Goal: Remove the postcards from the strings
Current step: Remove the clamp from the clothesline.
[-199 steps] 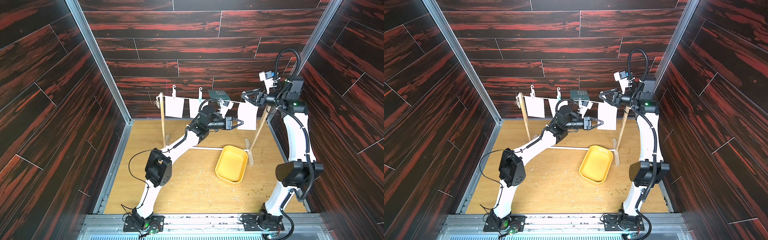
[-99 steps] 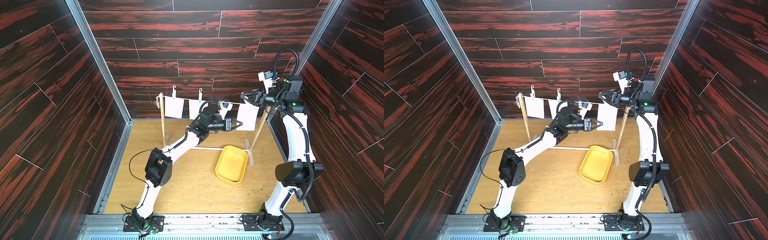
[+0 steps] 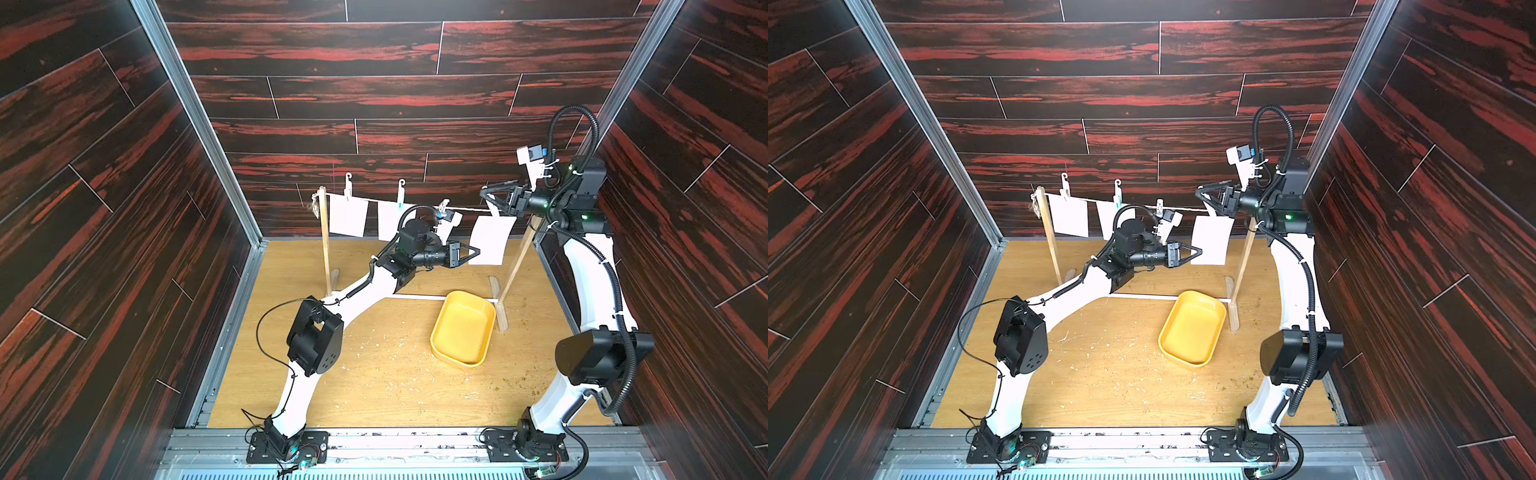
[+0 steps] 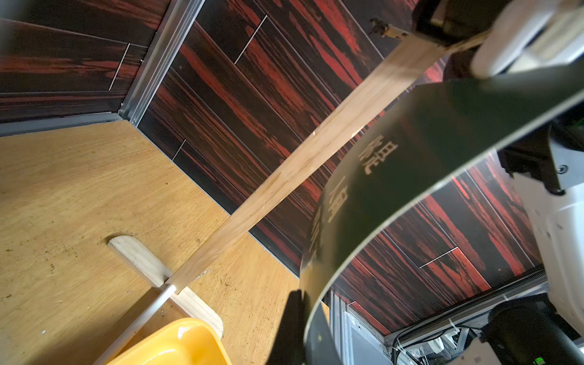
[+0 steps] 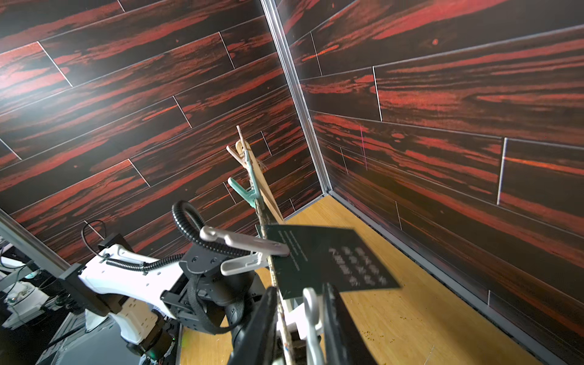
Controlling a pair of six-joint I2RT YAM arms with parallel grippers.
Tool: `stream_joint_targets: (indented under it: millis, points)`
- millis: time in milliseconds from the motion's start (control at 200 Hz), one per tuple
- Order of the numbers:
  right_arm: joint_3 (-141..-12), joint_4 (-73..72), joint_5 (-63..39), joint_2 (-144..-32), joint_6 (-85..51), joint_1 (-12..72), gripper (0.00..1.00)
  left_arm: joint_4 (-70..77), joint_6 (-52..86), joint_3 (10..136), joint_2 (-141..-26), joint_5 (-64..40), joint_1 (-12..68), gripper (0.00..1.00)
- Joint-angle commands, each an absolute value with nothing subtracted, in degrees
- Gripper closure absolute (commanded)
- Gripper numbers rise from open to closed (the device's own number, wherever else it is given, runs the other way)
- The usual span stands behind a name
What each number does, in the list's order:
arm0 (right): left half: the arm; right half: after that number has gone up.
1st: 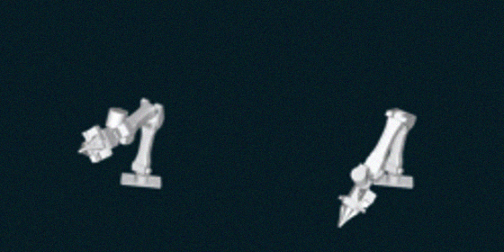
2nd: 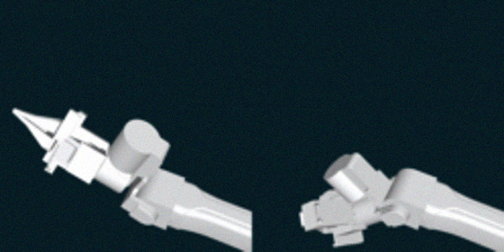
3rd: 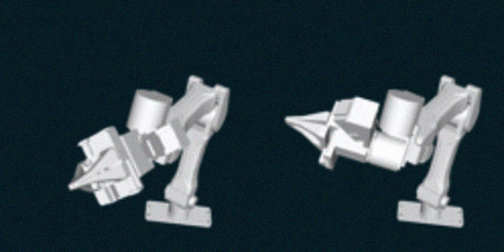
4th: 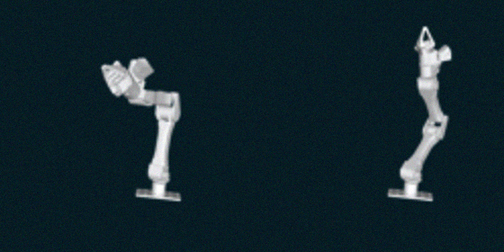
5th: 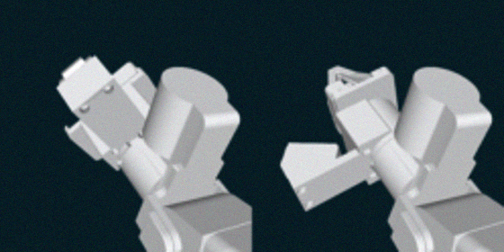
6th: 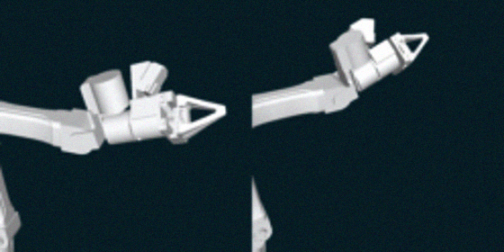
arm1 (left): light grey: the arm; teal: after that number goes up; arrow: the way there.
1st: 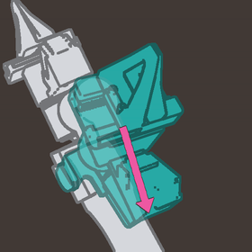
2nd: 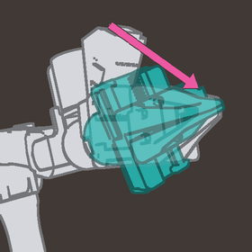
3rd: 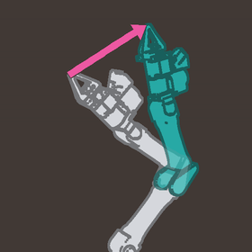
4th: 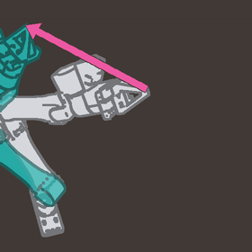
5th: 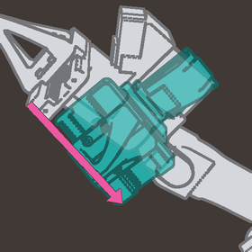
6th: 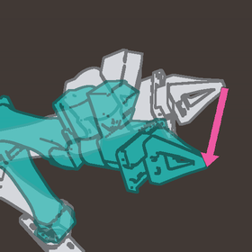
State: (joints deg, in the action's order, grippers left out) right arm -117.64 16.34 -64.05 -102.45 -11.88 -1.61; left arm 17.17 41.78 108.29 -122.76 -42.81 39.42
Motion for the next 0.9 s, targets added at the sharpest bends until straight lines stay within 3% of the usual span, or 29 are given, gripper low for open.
stream_joint_targets:
  millis: [0,897]
  points:
    - [-116.4,12.3,-62.6,-99.4,-14.4,-1.4,0.74,18.2,41.5,106.9,-118.9,-42.3,39.1,1.00]
    - [-90.1,-24.7,-41.7,-86.3,-27.8,-1.3,0.78,20.6,42.6,102.6,-117.7,-42.3,40.1,1.00]
